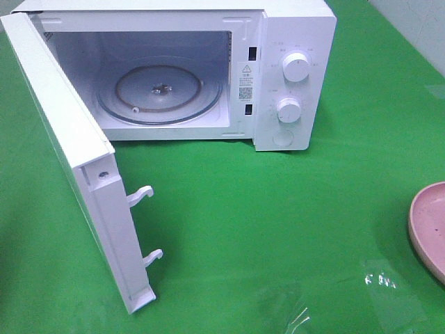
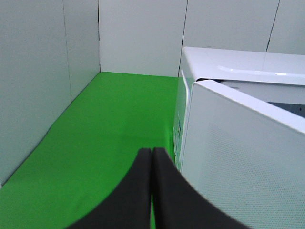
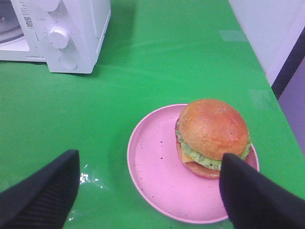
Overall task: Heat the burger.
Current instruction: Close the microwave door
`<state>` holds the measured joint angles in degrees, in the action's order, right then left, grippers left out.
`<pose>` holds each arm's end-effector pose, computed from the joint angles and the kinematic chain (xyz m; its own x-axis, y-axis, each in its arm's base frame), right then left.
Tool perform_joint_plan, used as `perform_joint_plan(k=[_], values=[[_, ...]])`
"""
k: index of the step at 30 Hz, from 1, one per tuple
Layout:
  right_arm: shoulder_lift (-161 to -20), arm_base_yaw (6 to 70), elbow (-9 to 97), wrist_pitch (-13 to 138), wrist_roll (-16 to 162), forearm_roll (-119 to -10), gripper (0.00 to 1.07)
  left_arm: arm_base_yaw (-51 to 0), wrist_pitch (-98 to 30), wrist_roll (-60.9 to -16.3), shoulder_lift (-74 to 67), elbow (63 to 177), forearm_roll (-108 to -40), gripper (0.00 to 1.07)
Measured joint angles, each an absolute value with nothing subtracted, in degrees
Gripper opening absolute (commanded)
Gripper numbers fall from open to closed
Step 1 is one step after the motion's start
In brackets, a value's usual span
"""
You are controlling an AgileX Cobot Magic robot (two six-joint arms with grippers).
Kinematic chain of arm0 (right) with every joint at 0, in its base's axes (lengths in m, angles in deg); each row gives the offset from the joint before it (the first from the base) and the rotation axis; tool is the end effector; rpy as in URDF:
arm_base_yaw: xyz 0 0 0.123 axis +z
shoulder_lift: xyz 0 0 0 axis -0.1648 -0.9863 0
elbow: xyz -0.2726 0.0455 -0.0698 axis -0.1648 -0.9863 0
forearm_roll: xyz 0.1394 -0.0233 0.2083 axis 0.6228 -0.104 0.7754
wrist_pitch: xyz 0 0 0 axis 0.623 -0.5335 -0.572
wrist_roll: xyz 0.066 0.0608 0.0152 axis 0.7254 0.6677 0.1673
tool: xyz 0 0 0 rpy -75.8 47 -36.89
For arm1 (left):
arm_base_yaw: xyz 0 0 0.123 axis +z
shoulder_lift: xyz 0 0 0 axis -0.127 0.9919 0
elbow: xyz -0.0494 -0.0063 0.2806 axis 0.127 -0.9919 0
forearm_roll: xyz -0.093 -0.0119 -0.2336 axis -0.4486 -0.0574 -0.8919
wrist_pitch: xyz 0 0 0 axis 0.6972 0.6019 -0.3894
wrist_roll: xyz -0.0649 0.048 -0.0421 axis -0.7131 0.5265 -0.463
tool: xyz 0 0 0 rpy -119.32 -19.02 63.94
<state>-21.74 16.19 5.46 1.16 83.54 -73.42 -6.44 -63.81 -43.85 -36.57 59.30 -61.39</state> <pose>-0.0041 -0.0120 0.2853 -0.3910 -0.0207 -0.9201 0.0083 0.9996 -0.0260 0.1257 0.0029 0.2451 -0.0434 -0.0589 -0.9973 -0.0283 0.9979 -0.0577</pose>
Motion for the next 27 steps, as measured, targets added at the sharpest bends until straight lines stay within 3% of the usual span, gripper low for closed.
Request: perform_joint_plan(k=[10, 12, 17, 19, 27], values=[[-21.7, 16.2, 5.5, 1.2, 83.5, -73.4, 0.75, -6.4, -76.6, -46.3, -22.6, 58.3, -58.2, 0.00], [-21.7, 16.2, 5.5, 1.2, 83.5, -73.4, 0.75, -6.4, -82.4, -50.0, -16.2, 58.3, -54.6, 0.00], [-21.7, 16.2, 5.5, 1.2, 83.5, -73.4, 0.75, -6.4, -87.0, -52.6, -11.6, 58.3, -51.4, 0.00], [-21.7, 16.2, 5.5, 1.2, 83.5, -73.4, 0.75, -6.4, -93.8, -55.2, -5.4, 58.3, -45.2, 0.00], [-21.7, 16.2, 5.5, 1.2, 83.5, -73.4, 0.75, -6.4, -104.6, -56.3, 3.1, 58.6, -36.2, 0.00]])
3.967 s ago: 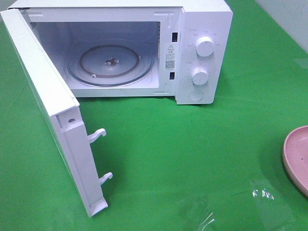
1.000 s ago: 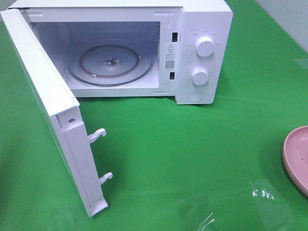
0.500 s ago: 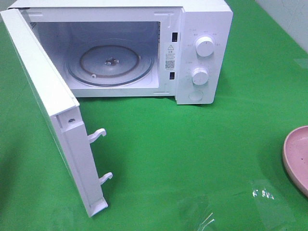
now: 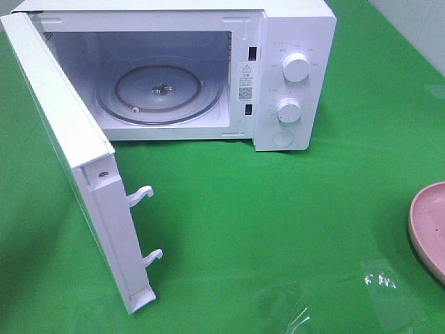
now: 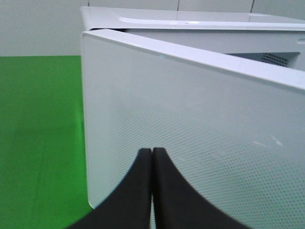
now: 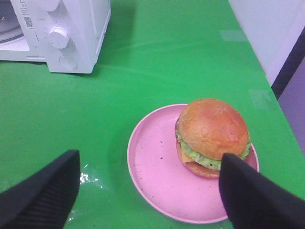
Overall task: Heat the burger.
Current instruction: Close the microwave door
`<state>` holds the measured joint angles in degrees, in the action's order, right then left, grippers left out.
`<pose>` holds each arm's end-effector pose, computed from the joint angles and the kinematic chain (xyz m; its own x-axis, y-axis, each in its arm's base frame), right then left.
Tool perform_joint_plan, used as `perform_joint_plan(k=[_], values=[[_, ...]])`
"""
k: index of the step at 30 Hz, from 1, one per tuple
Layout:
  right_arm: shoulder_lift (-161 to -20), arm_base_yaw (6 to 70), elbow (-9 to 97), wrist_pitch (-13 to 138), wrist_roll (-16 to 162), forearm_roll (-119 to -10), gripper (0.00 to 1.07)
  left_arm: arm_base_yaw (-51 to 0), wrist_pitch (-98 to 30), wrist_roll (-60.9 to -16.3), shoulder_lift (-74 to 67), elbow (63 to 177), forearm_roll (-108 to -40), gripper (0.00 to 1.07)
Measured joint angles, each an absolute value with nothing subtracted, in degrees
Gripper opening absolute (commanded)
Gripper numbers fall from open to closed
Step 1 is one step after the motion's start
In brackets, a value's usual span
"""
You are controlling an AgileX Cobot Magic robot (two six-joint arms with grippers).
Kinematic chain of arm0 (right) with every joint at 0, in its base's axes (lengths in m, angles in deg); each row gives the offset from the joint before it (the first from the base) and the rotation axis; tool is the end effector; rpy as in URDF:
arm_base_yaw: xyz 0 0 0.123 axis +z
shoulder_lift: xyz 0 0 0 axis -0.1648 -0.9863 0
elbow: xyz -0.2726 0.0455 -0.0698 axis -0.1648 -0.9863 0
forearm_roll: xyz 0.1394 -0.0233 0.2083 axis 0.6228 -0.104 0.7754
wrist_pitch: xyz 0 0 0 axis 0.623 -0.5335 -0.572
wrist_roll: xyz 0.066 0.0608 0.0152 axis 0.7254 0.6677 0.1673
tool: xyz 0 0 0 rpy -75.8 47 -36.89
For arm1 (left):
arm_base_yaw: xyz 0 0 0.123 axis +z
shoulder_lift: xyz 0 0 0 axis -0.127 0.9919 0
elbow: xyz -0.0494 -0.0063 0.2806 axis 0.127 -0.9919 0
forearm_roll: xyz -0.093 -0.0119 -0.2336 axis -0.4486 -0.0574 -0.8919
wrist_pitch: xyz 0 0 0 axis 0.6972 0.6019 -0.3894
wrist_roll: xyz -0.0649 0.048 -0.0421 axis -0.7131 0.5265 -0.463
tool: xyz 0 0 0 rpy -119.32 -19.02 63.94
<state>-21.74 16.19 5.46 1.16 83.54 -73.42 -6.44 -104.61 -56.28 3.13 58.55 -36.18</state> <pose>-0.0041 -0.0120 0.2853 -0.3910 -0.0207 -0.9201 0.0083 0.9996 -0.0260 0.1906 -0.0280 0.1895 -0.0852 -0.0262 -0.9960 0.3221 0.9452 -0.0524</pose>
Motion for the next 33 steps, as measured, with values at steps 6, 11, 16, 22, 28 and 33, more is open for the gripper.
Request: perform_joint_plan(k=[6, 11, 16, 22, 28, 33], values=[[-21.7, 16.2, 5.5, 1.2, 83.5, -73.4, 0.74, -6.5, -105.9, -57.7, 8.1, 61.4, -30.0, 0.00], [-21.7, 16.2, 5.5, 1.2, 83.5, -73.4, 0.74, -8.6, -105.5, -57.7, 9.0, 62.2, -30.4, 0.00], [-21.7, 16.2, 5.5, 1.2, 83.5, -73.4, 0.74, -16.7, -100.5, -53.6, 11.2, 64.2, -37.3, 0.00], [-21.7, 16.2, 5.5, 1.2, 83.5, -73.4, 0.74, -24.9, -99.8, -47.7, 15.0, 65.9, -49.2, 0.00], [-21.7, 16.2, 5.5, 1.2, 83.5, -73.4, 0.74, -30.7, -99.8, -45.6, 18.5, 68.1, -55.9, 0.00], [-21.7, 16.2, 5.5, 1.2, 83.5, -73.4, 0.74, -36.1, -99.8, -43.1, 22.2, 71.6, -65.7, 0.00]])
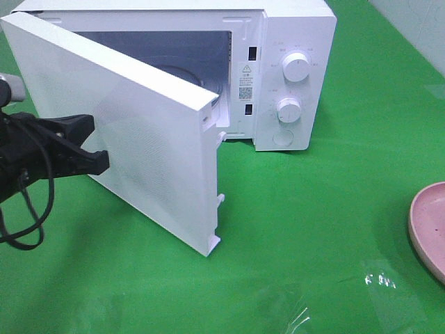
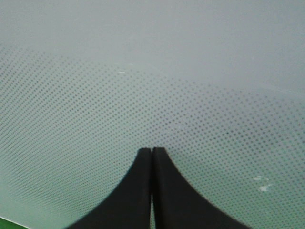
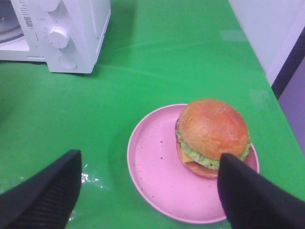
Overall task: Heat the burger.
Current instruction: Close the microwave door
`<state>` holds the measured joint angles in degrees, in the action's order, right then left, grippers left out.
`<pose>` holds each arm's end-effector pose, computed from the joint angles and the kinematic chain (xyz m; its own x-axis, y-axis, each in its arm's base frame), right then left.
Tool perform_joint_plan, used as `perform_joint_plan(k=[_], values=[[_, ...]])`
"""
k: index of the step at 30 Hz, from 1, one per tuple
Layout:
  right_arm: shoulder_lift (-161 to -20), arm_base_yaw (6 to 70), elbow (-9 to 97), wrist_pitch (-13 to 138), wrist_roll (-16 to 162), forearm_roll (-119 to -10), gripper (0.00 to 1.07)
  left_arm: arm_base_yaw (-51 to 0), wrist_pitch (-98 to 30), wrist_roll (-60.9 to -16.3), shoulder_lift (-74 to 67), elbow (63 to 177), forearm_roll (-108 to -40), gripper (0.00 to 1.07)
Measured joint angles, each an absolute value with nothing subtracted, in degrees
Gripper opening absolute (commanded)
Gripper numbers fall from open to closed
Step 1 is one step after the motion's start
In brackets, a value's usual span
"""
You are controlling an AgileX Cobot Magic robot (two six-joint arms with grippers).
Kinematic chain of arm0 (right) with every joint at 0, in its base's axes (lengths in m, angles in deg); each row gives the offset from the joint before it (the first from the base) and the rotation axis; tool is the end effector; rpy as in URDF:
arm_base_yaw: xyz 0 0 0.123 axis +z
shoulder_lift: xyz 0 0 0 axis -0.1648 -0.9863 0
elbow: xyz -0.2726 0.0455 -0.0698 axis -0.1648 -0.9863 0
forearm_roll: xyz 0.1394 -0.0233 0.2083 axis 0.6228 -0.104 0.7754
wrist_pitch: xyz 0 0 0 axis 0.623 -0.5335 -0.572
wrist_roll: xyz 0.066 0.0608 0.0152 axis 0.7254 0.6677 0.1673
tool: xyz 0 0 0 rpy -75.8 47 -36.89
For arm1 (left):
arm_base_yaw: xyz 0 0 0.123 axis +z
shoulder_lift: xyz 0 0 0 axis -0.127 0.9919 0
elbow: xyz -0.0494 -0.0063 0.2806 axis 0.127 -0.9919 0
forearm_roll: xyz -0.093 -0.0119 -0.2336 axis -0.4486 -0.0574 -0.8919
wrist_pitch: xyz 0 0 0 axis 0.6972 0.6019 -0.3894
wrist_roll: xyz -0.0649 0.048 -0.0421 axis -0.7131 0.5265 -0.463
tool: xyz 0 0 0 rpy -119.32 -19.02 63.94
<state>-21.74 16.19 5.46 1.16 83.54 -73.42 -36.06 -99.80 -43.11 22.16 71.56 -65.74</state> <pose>-0.0041 -0.0120 0.2853 -0.3910 -0.0207 -0.9201 0.0083 0.9996 -0.0260 0.2357 -0.1200 0.1576 -0.2308 0.0392 -0.9722 0.3864 0.9207 -0.0547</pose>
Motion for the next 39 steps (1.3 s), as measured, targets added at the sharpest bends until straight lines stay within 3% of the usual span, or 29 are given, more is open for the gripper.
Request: perform_joint_plan(k=[4, 11, 21, 39], values=[[-21.7, 16.2, 5.5, 1.2, 83.5, -73.4, 0.74, -40.8, -99.7, -39.8, 25.7, 76.1, -74.0, 0.00], [-21.7, 16.2, 5.5, 1.2, 83.5, -73.4, 0.74, -43.8, -98.0, -38.2, 29.8, 83.4, -75.6, 0.00], [-21.7, 16.2, 5.5, 1.2, 83.5, -73.4, 0.74, -44.0, -94.6, -38.2, 35.6, 94.4, -78.8, 0.00], [-21.7, 16.2, 5.5, 1.2, 83.5, -73.4, 0.74, -45.7, -87.8, -37.1, 43.8, 107.8, -75.1, 0.00]])
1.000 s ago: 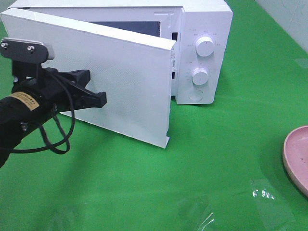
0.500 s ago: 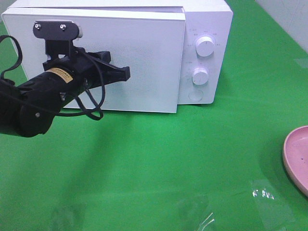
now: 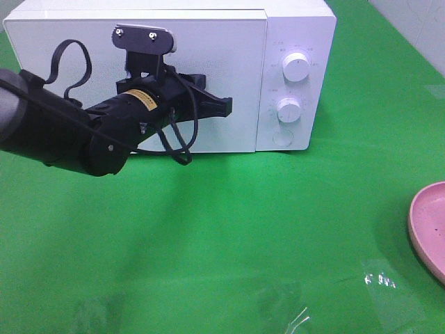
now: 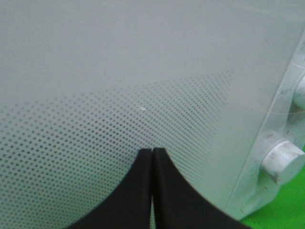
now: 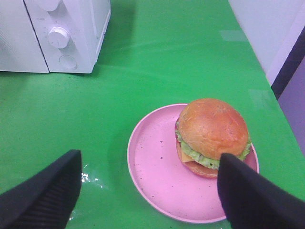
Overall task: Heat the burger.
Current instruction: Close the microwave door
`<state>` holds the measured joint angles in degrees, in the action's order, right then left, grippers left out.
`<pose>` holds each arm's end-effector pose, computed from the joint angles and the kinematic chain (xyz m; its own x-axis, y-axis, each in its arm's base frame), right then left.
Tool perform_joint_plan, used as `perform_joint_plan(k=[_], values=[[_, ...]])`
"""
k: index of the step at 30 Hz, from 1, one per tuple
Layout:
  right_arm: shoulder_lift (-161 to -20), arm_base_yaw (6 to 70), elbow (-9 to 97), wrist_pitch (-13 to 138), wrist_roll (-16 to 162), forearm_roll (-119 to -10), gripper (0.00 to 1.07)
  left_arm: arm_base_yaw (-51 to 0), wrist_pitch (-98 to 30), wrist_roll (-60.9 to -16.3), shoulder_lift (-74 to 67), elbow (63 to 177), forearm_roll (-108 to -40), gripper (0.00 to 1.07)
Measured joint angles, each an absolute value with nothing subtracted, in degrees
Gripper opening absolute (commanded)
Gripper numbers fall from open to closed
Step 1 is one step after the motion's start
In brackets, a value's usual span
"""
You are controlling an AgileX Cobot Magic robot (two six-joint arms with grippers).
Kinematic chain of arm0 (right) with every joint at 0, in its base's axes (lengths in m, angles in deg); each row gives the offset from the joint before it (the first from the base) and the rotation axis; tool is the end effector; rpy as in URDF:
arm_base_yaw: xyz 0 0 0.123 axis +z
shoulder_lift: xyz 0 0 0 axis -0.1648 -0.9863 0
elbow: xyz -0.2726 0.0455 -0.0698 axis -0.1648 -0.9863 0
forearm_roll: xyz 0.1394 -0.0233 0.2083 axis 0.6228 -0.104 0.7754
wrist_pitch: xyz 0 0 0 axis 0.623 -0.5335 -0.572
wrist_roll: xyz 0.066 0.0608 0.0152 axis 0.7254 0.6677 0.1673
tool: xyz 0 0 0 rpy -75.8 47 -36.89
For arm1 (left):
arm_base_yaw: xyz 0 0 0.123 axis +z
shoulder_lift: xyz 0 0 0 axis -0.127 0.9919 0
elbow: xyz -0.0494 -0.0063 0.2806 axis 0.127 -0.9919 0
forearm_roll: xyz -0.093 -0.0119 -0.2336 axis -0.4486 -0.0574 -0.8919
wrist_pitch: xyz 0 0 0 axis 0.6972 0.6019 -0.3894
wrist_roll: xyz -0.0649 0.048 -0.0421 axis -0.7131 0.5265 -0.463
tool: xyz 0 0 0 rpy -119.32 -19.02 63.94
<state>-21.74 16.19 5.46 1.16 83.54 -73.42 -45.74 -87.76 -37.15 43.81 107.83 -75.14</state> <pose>-0.0041 -0.0120 0.2853 -0.3910 -0.0207 -0.9201 0.0083 0.9996 -0.0260 0.3353 -0.2449 0.1553 -0.2093 0.0238 -0.9776 0.4505 0.8897 -0.0748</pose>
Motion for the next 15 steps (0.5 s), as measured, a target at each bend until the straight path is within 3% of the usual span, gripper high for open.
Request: perform_joint_plan(k=[15], values=[[-21.7, 16.2, 5.5, 1.2, 83.5, -73.4, 0.74, -46.4, -82.7, -34.6, 42.9, 109.1, -77.5, 0.00]])
